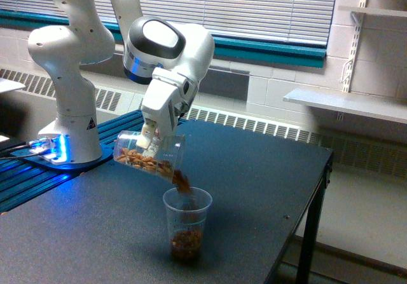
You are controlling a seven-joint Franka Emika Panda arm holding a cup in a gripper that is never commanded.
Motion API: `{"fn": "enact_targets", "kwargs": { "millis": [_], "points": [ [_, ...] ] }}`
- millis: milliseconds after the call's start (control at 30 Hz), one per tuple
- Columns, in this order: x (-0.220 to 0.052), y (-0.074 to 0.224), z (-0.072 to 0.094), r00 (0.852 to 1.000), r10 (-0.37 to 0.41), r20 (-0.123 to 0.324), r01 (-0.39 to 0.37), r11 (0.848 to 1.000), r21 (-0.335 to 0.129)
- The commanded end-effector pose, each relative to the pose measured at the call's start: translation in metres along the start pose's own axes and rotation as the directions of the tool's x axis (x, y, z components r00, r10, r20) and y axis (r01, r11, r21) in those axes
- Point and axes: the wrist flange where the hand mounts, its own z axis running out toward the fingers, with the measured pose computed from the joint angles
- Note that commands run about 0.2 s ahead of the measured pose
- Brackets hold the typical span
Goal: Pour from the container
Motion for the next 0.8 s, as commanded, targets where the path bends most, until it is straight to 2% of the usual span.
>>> {"fn": "enact_targets", "kwargs": {
  "millis": [33, 800],
  "points": [
    [0.0017, -0.0028, -0.0025, 1.0, -0.027, -0.002, 0.027, 1.0, -0.006],
    [0.0014, 0.001, -0.0029, 0.998, -0.059, 0.022, 0.06, 0.998, -0.031]
  ]
}}
